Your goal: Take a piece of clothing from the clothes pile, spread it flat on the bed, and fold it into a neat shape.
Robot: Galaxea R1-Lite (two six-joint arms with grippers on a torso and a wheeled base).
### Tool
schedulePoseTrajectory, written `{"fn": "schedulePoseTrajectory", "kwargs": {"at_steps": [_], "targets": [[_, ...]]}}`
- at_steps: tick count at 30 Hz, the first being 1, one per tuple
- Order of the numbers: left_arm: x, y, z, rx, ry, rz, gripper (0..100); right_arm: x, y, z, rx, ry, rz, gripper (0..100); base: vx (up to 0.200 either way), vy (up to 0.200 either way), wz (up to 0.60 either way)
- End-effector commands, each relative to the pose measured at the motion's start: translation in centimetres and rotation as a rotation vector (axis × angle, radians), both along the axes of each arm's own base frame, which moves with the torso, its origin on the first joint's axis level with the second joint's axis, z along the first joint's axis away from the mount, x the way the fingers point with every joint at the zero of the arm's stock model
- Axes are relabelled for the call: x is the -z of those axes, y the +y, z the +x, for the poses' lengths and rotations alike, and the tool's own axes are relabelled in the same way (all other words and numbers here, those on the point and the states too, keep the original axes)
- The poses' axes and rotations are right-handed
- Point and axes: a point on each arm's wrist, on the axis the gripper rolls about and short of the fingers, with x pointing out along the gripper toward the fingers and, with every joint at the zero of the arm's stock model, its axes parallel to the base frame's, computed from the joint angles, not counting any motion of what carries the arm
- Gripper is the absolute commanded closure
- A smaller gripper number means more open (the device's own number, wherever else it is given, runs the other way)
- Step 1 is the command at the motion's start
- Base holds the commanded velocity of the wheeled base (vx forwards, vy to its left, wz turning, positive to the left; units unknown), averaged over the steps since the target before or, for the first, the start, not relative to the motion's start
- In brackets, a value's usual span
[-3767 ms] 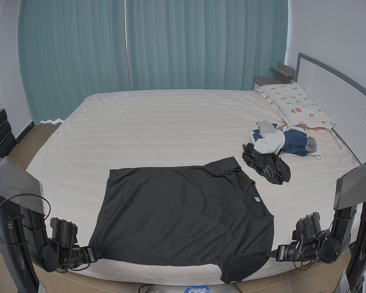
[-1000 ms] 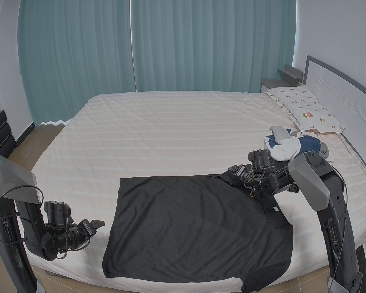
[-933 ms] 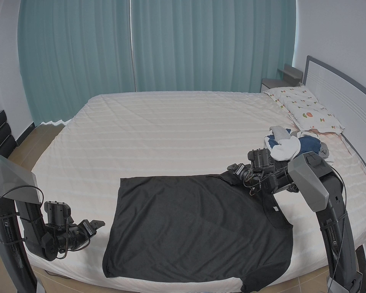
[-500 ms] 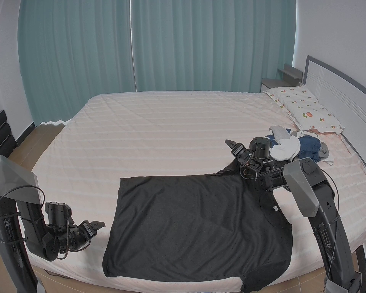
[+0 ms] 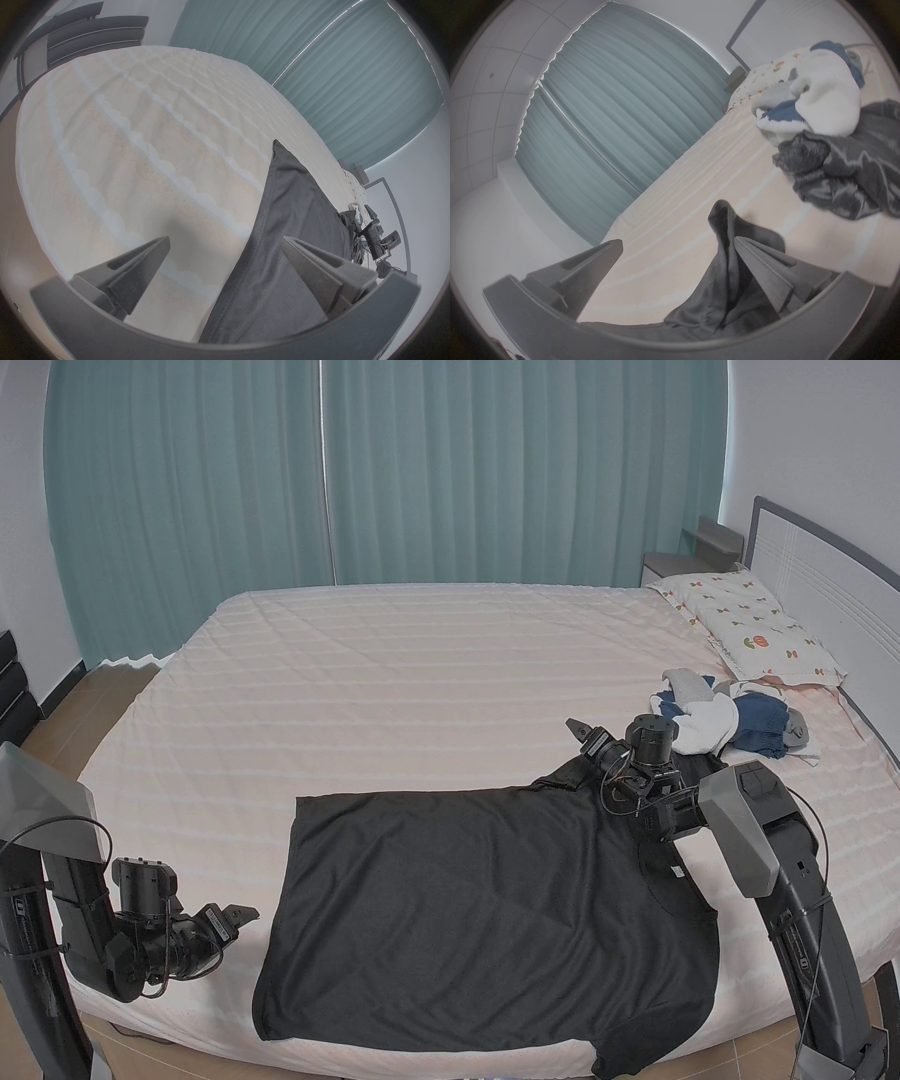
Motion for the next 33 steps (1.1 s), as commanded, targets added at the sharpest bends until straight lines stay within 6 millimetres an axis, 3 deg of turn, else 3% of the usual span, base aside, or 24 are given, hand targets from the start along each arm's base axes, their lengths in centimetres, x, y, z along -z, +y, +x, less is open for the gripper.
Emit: {"fn": "schedulePoseTrajectory", "kwargs": {"at_steps": [1, 2, 4, 7, 11, 18, 27, 33], "targets": [[0.2, 0.0, 0.0, -0.001, 0.008, 0.0, 0, -1.0, 3.1, -0.7, -0.052, -0.006, 0.079, 0, 0.0, 0.0, 0.0], [0.2, 0.0, 0.0, -0.001, 0.008, 0.0, 0, -1.3, 3.4, -0.8, -0.057, -0.007, 0.089, 0, 0.0, 0.0, 0.0], [0.2, 0.0, 0.0, -0.002, 0.009, 0.001, 0, -3.7, 4.9, -1.2, -0.11, -0.033, 0.141, 0, 0.0, 0.0, 0.0], [0.2, 0.0, 0.0, -0.003, 0.006, 0.002, 0, -4.3, 5.0, -1.3, -0.125, -0.05, 0.146, 0, 0.0, 0.0, 0.0], [0.1, 0.0, 0.0, -0.001, -0.003, 0.002, 0, -6.3, 2.4, -0.6, -0.094, -0.14, 0.161, 0, 0.0, 0.0, 0.0], [0.2, 0.0, 0.0, -0.001, -0.001, 0.002, 0, -5.0, 1.0, -0.4, -0.037, -0.074, 0.149, 0, 0.0, 0.0, 0.0], [0.2, 0.0, -0.1, -0.001, 0.002, 0.002, 0, -2.2, 1.8, -3.1, -0.071, 0.163, 0.11, 0, 0.0, 0.0, 0.0], [0.4, 0.0, -0.1, -0.001, 0.011, 0.002, 0, -1.7, 2.0, -4.1, -0.093, 0.248, 0.17, 0, 0.0, 0.0, 0.0]]}}
